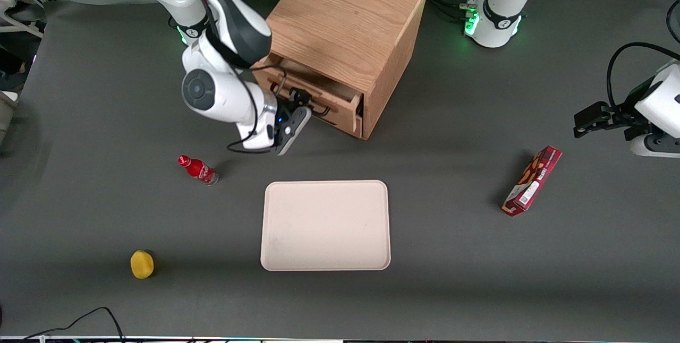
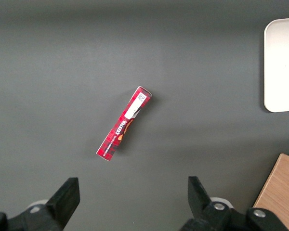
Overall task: Open upper drawer
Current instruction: 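Pull the handle with the right gripper, sliding the upper drawer out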
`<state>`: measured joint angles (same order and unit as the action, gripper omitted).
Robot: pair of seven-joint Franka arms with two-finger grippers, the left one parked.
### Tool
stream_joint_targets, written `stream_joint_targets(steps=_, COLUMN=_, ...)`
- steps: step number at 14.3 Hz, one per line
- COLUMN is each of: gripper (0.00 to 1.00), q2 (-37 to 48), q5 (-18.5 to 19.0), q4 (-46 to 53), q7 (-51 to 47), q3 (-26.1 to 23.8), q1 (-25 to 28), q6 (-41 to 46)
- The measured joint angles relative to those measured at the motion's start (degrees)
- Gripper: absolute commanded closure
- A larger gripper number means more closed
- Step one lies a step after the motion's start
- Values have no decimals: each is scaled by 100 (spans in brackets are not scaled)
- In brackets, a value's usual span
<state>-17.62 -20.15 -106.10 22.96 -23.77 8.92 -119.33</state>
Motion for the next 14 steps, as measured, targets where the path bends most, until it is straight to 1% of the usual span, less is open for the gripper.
stream_joint_targets(steps=5, gripper=0, q2=-391, q5=131, q4=762, q7=278, q3=398, q1=-27, q6=558)
stream_joint_targets(steps=9, gripper=0, q2=-711, q5=138, q4=1245, q7=605, q3=733, q1=-33, q6=790)
stream_joint_targets(steps=12, gripper=0, q2=-979, q5=236, q4=1593, q7=828, q3=935, q1=-33, q6=884)
stream_joint_targets(steps=14, gripper=0, q2=-1177, q5=264, q4=1942, q7=979, q3=1123, q1=-34, q6=1153)
